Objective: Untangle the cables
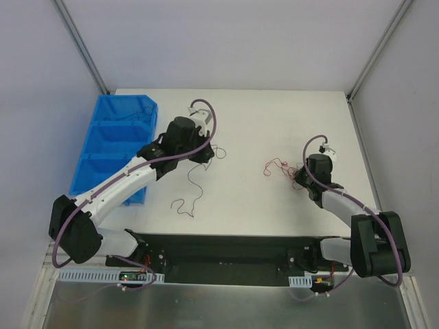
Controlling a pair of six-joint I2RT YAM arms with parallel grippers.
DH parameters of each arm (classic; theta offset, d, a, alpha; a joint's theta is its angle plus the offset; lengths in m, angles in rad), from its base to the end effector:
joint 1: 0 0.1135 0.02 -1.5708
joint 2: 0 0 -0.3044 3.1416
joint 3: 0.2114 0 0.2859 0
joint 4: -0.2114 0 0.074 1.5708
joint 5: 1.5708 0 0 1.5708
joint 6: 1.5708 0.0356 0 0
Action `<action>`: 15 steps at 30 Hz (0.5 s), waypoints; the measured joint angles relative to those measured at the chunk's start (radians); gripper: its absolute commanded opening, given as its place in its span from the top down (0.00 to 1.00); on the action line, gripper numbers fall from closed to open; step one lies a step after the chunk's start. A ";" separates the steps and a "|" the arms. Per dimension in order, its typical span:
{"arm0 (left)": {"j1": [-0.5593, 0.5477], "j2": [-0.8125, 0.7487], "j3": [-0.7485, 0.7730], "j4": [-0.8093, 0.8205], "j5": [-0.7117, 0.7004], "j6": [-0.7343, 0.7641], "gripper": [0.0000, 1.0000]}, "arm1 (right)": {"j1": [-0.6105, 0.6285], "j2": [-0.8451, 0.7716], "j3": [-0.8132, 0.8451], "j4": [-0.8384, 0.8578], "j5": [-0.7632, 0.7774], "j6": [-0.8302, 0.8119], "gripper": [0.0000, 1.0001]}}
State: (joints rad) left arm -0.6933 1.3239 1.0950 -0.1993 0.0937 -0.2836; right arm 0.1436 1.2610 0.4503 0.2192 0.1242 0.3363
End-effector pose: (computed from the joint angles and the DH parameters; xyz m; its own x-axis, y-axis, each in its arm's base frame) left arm 0.2525 -0.2141 0.3582 -0.5030 0.0557 -0.8625 0.5844 0.7572 -0.2918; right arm 0.2520 0.0320 0.1812 -0.5342 0.2536 -0.8064 0.1442 0.9673 0.2087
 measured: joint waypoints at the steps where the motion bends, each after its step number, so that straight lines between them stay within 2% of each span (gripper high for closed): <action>1: 0.034 -0.003 0.000 -0.016 0.002 -0.024 1.00 | 0.000 -0.013 -0.008 -0.001 0.011 0.000 0.99; 6: 0.165 -0.026 0.004 -0.078 0.036 -0.108 1.00 | 0.000 -0.045 -0.023 -0.003 0.018 -0.008 0.99; 12: 0.164 -0.022 0.059 -0.100 0.144 -0.161 1.00 | 0.000 -0.046 -0.023 0.002 -0.021 -0.012 0.99; 15: 0.164 0.035 0.171 -0.114 0.180 -0.180 1.00 | 0.000 -0.042 -0.023 0.013 -0.044 -0.012 0.99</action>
State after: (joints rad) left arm -0.5293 1.3586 1.2663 -0.3130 0.2741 -0.4633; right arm 0.1436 1.2194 0.4274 0.2317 0.0799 0.3244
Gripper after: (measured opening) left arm 0.006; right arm 0.033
